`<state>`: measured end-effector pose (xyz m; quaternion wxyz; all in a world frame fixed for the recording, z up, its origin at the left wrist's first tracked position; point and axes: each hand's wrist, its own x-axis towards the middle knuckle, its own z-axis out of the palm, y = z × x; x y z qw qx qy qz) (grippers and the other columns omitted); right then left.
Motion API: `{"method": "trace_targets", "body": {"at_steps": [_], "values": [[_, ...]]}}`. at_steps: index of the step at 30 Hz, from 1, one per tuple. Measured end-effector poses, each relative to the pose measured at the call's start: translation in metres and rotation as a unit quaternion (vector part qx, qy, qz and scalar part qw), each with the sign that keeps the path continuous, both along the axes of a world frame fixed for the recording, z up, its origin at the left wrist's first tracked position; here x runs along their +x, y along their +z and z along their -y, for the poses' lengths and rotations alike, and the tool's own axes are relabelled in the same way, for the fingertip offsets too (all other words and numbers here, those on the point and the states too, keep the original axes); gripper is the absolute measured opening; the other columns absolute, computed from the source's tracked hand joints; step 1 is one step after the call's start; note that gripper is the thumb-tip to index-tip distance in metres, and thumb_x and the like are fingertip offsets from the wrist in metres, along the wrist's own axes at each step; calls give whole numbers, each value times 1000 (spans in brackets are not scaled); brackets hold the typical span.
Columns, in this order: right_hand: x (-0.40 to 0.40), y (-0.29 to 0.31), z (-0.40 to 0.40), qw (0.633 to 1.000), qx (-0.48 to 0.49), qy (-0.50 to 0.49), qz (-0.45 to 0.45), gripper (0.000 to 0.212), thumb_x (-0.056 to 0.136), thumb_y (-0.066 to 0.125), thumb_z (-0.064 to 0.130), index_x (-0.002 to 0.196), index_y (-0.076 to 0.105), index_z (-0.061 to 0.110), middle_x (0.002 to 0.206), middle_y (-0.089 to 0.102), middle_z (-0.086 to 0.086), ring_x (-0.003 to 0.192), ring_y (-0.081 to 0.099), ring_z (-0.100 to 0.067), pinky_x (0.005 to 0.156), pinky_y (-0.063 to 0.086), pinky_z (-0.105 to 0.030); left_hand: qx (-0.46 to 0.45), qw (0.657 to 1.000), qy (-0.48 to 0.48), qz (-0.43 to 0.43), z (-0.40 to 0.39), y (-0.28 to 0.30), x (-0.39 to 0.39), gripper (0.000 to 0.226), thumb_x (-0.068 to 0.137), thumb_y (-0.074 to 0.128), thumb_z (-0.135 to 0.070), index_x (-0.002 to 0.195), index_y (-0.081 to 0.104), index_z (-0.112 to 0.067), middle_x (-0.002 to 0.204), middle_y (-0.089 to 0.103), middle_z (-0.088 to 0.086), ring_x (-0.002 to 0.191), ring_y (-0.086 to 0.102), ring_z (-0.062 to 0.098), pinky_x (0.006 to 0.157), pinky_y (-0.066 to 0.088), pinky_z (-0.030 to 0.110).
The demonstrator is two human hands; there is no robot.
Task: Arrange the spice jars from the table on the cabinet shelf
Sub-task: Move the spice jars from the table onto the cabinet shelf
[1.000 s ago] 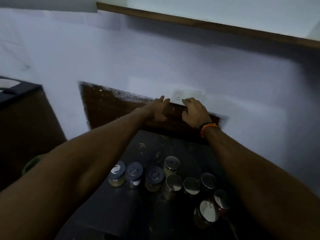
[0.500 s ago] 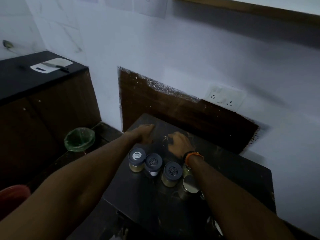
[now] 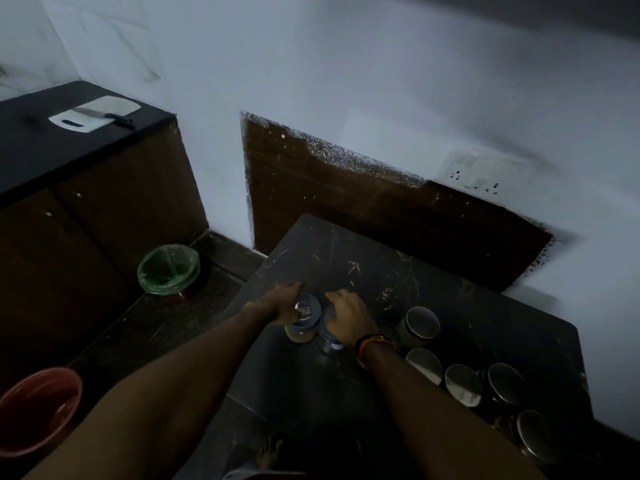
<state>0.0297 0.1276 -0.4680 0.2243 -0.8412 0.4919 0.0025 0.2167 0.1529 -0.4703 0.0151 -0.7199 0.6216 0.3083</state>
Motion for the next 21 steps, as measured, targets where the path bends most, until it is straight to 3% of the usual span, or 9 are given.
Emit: {"method": "trace_targets", "body": {"at_steps": [3,7,12,21], "values": [[19,-7,-2,1000,11,-6,-3,56,88,58,23,142,48,12,137,52,-13,124,48,-32,106,40,-41,-3,1000,14,-18,-4,-9,11,90,83,75,-31,155,26,-11,156,37,13,142,39,32,117,33,41],[40,-19,-2,999,12,6,-43,82,82,68,39,151,33,13,144,44,-12,132,42,-30,111,36,-42,-6,998,24,-51,-6,-19,20,76,82,75,-32,147,39,-15,148,46,10,134,47,28,111,37,38],[54,-37,-9,999,9,-3,-45,104,77,72,57,155,22,10,153,35,-12,142,31,-29,118,27,-43,10,996,31,-81,-7,-30,25,72,82,76,-30,145,41,-20,144,48,8,130,49,26,109,38,39],[57,-50,-3,998,10,-16,-68,115,74,67,71,156,17,7,160,26,-15,151,16,-30,124,12,-46,22,993,35,-111,-7,-39,32,77,81,76,-35,146,39,-19,145,48,9,131,48,26,109,38,39]]}}
